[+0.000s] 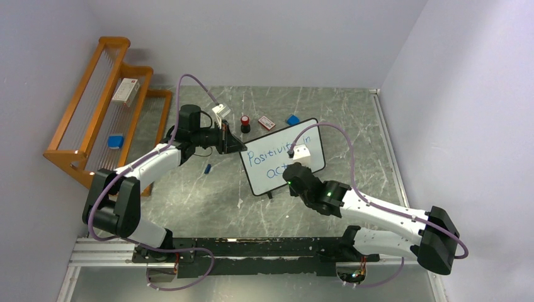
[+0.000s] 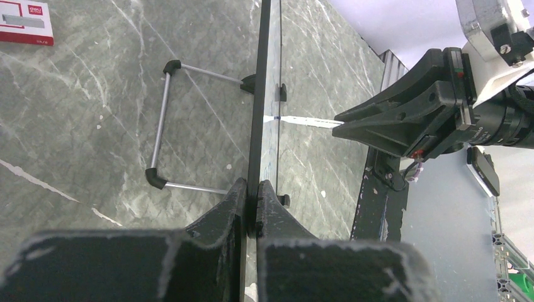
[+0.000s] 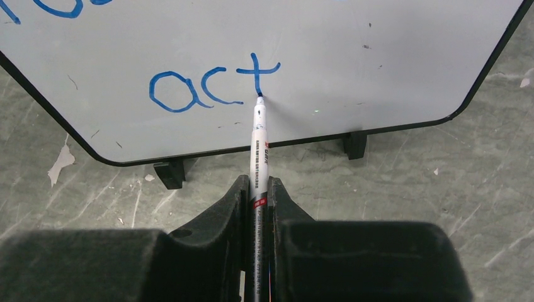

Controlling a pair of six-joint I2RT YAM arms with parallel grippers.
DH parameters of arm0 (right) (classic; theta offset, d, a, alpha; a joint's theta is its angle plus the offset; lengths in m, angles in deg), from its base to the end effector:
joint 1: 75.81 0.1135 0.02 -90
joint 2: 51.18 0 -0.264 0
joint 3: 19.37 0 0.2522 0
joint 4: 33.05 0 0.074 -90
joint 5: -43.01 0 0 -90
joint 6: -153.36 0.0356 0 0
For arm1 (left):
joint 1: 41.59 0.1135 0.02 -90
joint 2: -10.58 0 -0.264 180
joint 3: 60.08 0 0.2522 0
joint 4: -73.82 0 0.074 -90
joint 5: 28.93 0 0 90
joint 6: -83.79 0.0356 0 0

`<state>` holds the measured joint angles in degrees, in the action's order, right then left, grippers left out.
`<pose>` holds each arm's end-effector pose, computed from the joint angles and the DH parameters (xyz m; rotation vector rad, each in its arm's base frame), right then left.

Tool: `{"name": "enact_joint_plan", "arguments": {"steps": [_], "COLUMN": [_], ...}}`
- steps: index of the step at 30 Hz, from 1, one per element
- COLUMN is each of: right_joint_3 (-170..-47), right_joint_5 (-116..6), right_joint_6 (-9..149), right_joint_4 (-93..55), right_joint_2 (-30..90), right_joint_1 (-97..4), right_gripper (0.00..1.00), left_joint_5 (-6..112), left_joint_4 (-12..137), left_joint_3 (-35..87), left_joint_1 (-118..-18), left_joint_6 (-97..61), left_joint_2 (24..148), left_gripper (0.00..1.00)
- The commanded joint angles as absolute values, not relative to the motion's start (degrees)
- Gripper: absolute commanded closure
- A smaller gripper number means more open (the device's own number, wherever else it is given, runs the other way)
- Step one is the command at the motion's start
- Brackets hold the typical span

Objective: Write a sentence on the whiteboard

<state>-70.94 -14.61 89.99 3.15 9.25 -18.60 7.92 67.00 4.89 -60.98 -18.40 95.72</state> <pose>0.1311 0.1682 0.2306 -0.3252 2.1907 0.1326 0.2918 -0.1329 0.2463 0.7298 1.9370 -1.2826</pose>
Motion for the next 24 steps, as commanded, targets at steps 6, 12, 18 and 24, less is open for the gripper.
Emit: {"name": "enact_joint_plan", "arguments": {"steps": [6,12,18,24], "right_joint_3": [-71.2,-71.1,-70.8,-70.9], "right_joint_5": [-13.4,-10.8,-10.2,-9.9], "right_joint_6": [91.6,92.5,92.1,91.7], "right_joint_4": [5.1,5.2,3.3,3.1], "right_joint_2": [10.5,9.7,8.2,5.8], "right_joint_1": [-18.9,-18.9,-18.9,-18.9], "right_gripper": [1.0,1.0,1.0,1.0], "left_joint_5": [12.0,11.8,11.7,11.7], "left_joint_4": [61.9,61.9,62.0,61.9], "left_joint_3": [5.2,5.3,5.3,5.3], "left_joint_1": [-61.1,-61.1,-61.1,-61.1], "left_joint_6": [-14.8,-14.8,-14.9,-14.8], "left_joint_2": [97.6,97.6,97.7,97.7], "left_gripper": [0.95,0.95,0.95,0.95]}}
